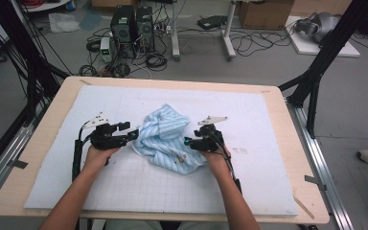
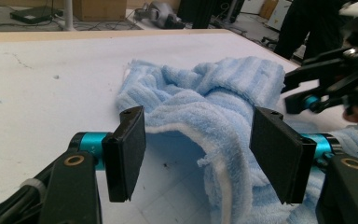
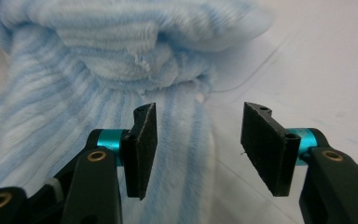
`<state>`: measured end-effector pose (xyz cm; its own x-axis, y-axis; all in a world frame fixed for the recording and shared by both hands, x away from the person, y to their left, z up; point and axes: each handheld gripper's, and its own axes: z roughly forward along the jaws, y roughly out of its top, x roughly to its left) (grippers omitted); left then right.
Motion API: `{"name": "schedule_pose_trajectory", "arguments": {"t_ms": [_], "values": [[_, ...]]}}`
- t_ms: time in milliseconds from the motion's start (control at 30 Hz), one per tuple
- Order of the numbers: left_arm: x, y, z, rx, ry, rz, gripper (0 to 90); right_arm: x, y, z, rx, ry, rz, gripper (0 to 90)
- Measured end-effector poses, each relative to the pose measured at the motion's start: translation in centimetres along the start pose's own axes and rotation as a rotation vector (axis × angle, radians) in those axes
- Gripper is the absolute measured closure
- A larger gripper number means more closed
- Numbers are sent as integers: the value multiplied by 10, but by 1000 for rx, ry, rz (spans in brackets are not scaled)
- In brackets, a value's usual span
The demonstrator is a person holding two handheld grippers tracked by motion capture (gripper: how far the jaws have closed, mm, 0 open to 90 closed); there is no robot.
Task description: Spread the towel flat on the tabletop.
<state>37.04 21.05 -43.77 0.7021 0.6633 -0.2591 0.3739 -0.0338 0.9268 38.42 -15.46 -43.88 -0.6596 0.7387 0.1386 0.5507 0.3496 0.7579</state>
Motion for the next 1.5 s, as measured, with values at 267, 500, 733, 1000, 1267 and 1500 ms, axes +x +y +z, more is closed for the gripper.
{"name": "schedule_pose_trajectory", "arguments": {"t_ms": [267,500,733,1000,1267,1500], "values": [[4,0,-4,-19,8,-25,364,10,-6,-1,53,22,-90,856],[3,0,-3,-13,9,-19,365,16,-25,-40,31,24,-121,858],[2,-1,-1,1,5,-16,365,18,-56,-76,31,0,-127,858],[1,-2,1,5,3,-18,365,24,-79,-102,45,31,-117,840],[-3,-2,6,13,-11,-5,365,12,-64,-109,-144,3,9,471],[-2,-3,6,15,-10,-9,365,-16,-25,-81,-162,-68,67,439]]}}
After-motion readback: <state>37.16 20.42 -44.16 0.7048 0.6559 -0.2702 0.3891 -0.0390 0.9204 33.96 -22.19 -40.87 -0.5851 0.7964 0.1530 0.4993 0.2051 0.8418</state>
